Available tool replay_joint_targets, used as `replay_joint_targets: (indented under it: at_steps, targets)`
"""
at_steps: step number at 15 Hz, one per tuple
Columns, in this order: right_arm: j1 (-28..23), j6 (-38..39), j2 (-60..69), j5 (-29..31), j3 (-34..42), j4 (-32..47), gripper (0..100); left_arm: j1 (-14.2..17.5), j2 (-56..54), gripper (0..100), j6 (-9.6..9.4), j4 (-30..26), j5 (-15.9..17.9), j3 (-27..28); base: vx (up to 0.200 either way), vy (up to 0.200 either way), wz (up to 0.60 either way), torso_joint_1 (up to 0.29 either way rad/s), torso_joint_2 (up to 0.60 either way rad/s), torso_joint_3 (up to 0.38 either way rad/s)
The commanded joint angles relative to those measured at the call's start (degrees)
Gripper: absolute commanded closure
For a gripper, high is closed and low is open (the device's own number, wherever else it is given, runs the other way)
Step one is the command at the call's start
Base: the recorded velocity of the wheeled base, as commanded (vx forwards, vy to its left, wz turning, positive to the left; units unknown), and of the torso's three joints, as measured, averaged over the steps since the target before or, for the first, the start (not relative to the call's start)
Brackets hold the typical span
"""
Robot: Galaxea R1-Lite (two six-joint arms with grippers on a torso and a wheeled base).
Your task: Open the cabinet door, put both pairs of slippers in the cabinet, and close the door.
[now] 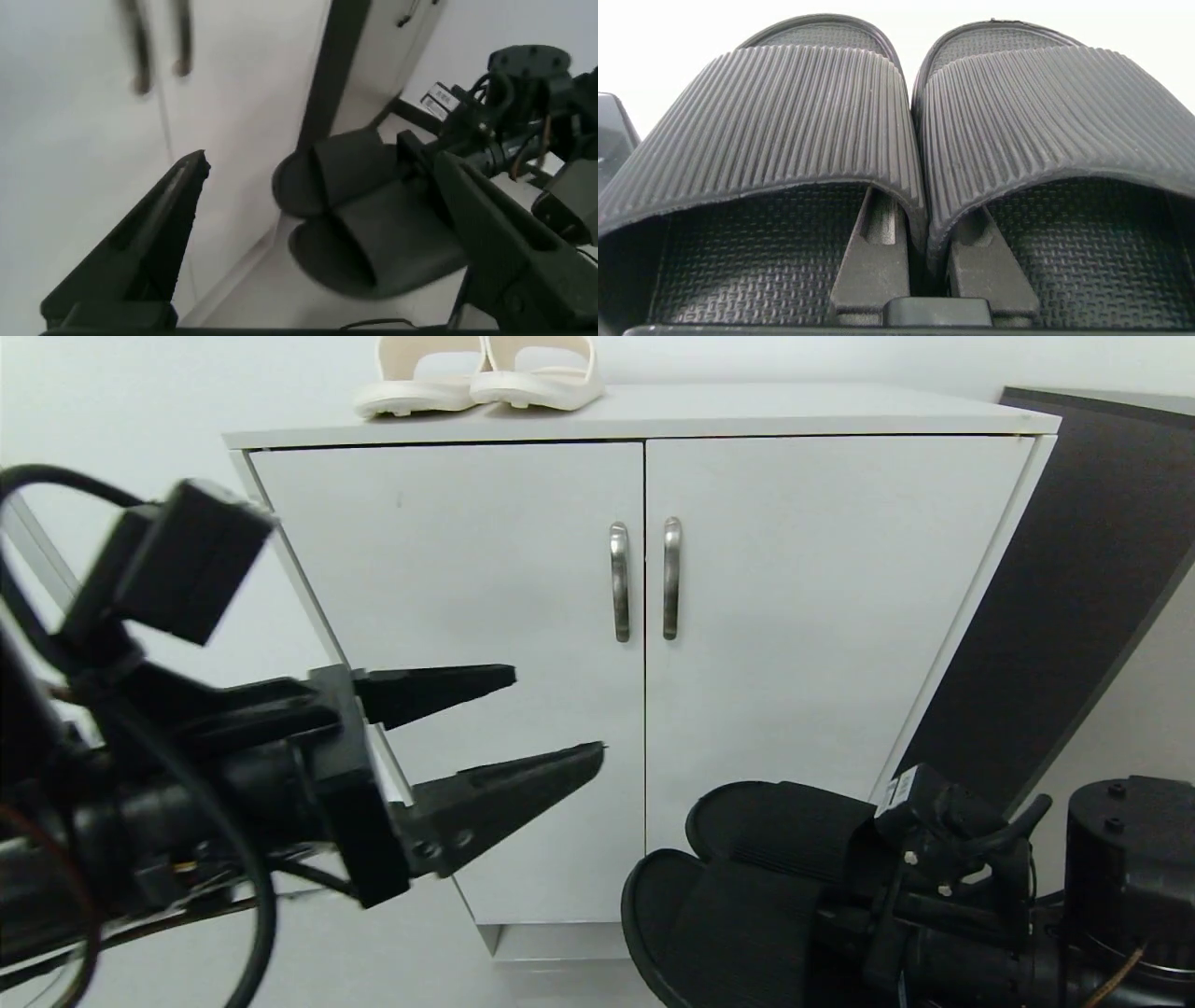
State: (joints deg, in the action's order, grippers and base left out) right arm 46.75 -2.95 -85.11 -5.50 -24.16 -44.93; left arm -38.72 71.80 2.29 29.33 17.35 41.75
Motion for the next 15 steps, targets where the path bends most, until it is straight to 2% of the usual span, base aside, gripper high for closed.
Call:
replay_joint_targets:
  at_steps: [1, 3, 4, 5, 6, 7, 9, 10, 11, 12, 15]
  targets:
    - [0.0, 0.0, -0.3, 0.0, 0.1, 0.0, 100, -3.1, 8.4, 0, 0.17, 0.3, 0.0, 5.7, 0.0, 0.0, 0.0, 0.0, 0.0, 0.0]
    - [0.0, 0.0, -0.5, -0.2, 0.2, 0.1, 100, -3.5, 10.6, 0, -0.09, 0.2, 0.1, 6.9, 0.0, 0.0, 0.0, 0.0, 0.0, 0.0]
    - [0.0, 0.0, -0.6, -0.2, 0.2, 0.1, 100, -3.5, 11.3, 0, -0.01, 0.1, 1.0, 8.2, 0.0, 0.0, 0.0, 0.0, 0.0, 0.0]
    - [0.0, 0.0, -1.0, -0.3, 0.2, 0.0, 100, -3.4, 12.8, 0, 0.43, 0.0, 3.7, 10.6, 0.0, 0.0, 0.0, 0.0, 0.0, 0.0]
    - [0.0, 0.0, -1.3, -0.3, 0.2, 0.1, 100, -3.1, 14.2, 0, 2.19, -0.2, 5.8, 13.3, 0.0, 0.0, 0.0, 0.0, 0.0, 0.0]
    - [0.0, 0.0, -2.3, -0.4, 0.1, -0.1, 100, -2.4, 16.5, 0, 5.53, -0.4, 7.6, 16.6, 0.0, 0.0, 0.0, 0.0, 0.0, 0.0]
    - [0.1, 0.0, -2.5, -0.3, 0.3, -1.4, 100, -0.9, 19.6, 0, 7.99, -0.4, 11.9, 20.5, 0.0, 0.0, 0.0, 0.0, 0.0, 0.0]
    - [0.1, 0.0, -2.3, -0.4, 0.8, -1.7, 100, -0.6, 20.7, 0, 10.54, -0.4, 14.2, 21.9, 0.0, 0.0, 0.0, 0.0, 0.0, 0.0]
    - [0.1, 0.0, -2.3, -0.3, 0.9, -1.8, 100, -0.5, 21.6, 0, 15.29, -0.4, 17.3, 23.3, 0.0, 0.0, 0.0, 0.0, 0.0, 0.0]
    - [0.2, 0.0, -2.3, -0.3, 0.9, -1.8, 100, 0.3, 22.4, 0, 17.92, -0.1, 18.5, 24.3, 0.0, 0.0, 0.0, 0.0, 0.0, 0.0]
    - [0.2, 0.0, -2.5, -0.3, 0.9, -1.8, 100, 2.1, 23.1, 0, 18.1, -0.1, 17.5, 26.2, 0.0, 0.0, 0.0, 0.0, 0.0, 0.0]
